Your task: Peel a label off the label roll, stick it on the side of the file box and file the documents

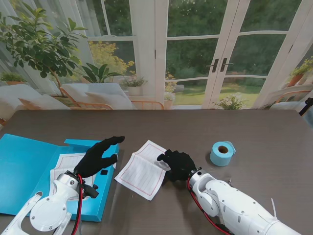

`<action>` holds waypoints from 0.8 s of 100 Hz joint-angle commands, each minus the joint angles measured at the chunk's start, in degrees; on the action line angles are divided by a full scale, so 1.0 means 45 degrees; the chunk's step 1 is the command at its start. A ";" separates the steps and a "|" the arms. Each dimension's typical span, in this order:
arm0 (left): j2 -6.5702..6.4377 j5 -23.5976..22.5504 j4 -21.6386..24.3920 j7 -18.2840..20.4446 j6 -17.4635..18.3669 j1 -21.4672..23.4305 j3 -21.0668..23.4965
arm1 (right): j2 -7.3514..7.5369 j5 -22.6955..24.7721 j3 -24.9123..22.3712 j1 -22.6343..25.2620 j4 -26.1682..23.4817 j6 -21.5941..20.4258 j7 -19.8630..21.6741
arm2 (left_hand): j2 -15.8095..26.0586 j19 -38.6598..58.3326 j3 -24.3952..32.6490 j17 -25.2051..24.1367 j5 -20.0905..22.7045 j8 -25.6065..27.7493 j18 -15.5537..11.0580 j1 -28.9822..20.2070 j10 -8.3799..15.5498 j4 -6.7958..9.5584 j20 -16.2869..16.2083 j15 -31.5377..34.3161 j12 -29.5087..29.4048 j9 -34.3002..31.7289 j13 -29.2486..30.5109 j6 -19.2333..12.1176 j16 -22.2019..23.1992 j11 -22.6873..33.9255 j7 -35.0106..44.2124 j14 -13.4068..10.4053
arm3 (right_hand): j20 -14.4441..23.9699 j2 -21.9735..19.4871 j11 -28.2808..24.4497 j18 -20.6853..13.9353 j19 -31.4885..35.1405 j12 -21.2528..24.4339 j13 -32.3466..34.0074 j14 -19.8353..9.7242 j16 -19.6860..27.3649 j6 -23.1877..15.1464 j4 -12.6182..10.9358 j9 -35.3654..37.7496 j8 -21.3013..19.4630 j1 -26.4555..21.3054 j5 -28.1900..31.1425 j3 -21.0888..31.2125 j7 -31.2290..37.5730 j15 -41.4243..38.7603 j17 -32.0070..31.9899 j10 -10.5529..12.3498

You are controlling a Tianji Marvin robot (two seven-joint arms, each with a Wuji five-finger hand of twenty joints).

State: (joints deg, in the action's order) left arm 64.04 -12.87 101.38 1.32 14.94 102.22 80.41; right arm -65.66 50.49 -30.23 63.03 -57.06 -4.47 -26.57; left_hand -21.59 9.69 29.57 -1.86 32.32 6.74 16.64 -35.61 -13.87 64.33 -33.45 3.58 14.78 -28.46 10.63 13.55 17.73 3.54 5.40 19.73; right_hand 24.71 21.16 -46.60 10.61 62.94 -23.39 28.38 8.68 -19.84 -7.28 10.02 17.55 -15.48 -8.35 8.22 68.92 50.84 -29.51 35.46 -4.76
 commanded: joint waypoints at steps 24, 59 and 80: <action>0.0068 0.0199 0.0095 0.0265 -0.0137 0.0034 -0.0057 | -0.0574 -0.0159 0.0428 0.0026 0.0700 -0.0308 -0.1354 | 0.0515 -0.0349 -0.0162 -0.0286 0.0183 0.0008 -0.0512 0.0382 0.0109 -0.0288 -0.0002 -0.0198 -0.0138 0.0043 -0.0090 -0.0212 -0.0089 -0.0135 -0.0222 0.0007 | -0.0441 -0.0111 0.0165 -0.0305 0.0051 0.0156 0.2517 -0.0221 0.0068 -0.1331 0.0352 0.3802 -0.0301 -0.1599 0.3748 0.0561 0.0350 -0.0286 -0.4268 0.1309; 0.0111 0.0387 0.0199 0.0169 -0.0321 0.0112 -0.0089 | -0.1044 -0.0188 0.0483 -0.0159 0.1064 -0.0424 -0.3032 | 0.0774 -0.0374 -0.0262 -0.0323 0.0214 0.0001 -0.0505 0.0439 0.0062 -0.0424 0.0023 -0.0200 -0.0143 -0.0014 -0.0074 -0.0204 -0.0098 -0.0151 -0.0233 0.0013 | -0.0742 0.3035 0.1132 -0.0440 0.1559 0.0395 0.6658 -0.0920 -0.0172 -0.1505 0.2612 0.9267 0.1859 -0.3930 0.7312 0.1687 0.3657 -0.0783 -0.1271 0.1738; 0.0124 0.0496 0.0203 0.0171 -0.0440 0.0111 -0.0109 | -0.1105 -0.0175 0.0250 -0.0209 0.0985 -0.0660 -0.3396 | 0.0850 -0.0377 -0.0285 -0.0333 0.0260 0.0005 -0.0493 0.0449 0.0008 -0.0477 0.0029 -0.0203 -0.0148 -0.0012 -0.0082 -0.0164 -0.0102 -0.0165 -0.0223 0.0017 | -0.1061 0.3930 0.1533 -0.0829 0.2191 -0.0204 0.8845 -0.1169 -0.0759 -0.1439 0.2856 1.1094 0.1912 -0.4124 0.8368 0.2650 0.4355 -0.1088 0.0802 0.1450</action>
State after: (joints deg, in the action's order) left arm 64.25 -11.02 101.91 1.18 13.40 102.47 80.02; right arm -70.34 49.57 -28.55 62.26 -51.96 -6.90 -42.14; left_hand -19.45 9.65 29.48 -1.89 33.01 6.74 16.64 -35.61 -14.19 64.33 -33.45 3.58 14.78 -28.46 10.63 13.55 17.73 3.54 5.40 19.79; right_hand 21.43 35.94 -40.28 8.64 69.51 -22.70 64.81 4.00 -21.87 -12.50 21.34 65.07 -6.94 -24.70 43.81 75.99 67.64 -33.47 35.98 1.83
